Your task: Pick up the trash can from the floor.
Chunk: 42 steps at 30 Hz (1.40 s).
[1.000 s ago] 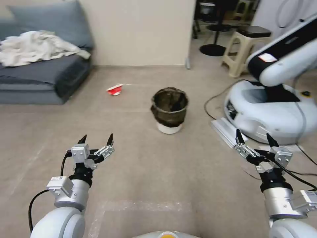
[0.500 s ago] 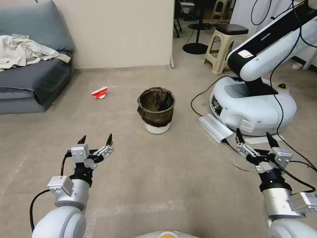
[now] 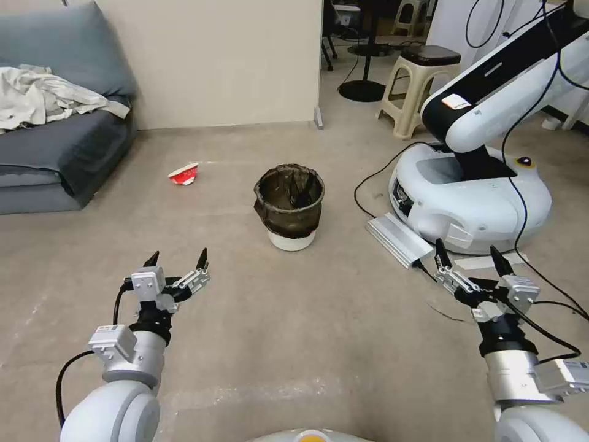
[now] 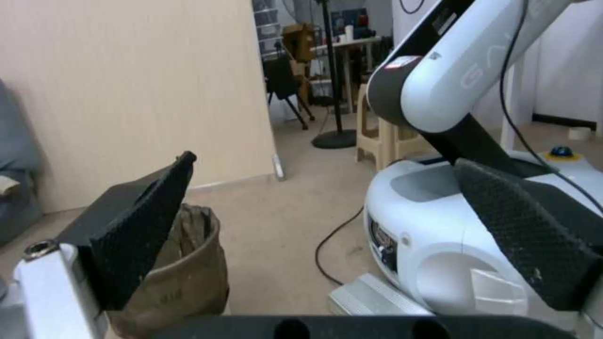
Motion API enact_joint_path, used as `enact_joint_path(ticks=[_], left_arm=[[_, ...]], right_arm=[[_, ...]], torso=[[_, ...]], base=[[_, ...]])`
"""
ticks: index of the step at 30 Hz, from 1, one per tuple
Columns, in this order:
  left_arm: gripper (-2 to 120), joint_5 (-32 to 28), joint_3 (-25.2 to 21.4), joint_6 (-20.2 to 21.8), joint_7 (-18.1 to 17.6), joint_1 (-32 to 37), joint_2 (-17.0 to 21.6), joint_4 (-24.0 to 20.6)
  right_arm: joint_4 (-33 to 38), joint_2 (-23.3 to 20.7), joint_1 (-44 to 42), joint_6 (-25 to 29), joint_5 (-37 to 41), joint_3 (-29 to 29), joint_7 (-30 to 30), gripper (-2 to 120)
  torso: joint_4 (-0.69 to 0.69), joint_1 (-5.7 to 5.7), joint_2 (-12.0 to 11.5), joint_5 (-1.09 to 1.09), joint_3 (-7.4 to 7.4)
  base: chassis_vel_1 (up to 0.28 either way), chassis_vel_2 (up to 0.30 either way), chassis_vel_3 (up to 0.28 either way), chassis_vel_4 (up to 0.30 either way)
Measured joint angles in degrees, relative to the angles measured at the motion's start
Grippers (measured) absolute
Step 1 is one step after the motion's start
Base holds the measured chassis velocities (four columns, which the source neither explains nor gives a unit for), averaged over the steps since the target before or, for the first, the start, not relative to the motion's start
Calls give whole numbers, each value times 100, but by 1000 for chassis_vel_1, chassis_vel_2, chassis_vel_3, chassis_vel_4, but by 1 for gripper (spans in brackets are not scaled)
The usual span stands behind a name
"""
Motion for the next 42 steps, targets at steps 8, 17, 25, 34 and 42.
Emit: enact_joint_path(ticks=[8,17,25,34,42], left_arm=[[100,-2,14,-2,1,-3,-1,17],[100,-4,11,-15,1,6,-4,17],[100,-4,11,-21,2,24,-14,-1],[100,-3,11,-27,3,23,-16,-7],[100,-1,26,-28,3,-6,-7,16]], right_arm=[[-10,7,-7,14,0,6,-12,100],[-7,9,-9,25,0,7,-18,100],[1,-2,-13,47,0,16,-18,100],[0,-8,-8,72,5,18,-12,100],[-63,-34,38,152,24,17,-31,100]], torso=[[0,1,0,0,1],[0,1,0,0,1],[0,1,0,0,1],[0,0,0,0,1],[0,1,0,1,1]], base=[[-194,186,181,-195],[-175,169,166,-166],[-166,155,163,-164],[-163,159,167,-163],[-136,114,117,-121]])
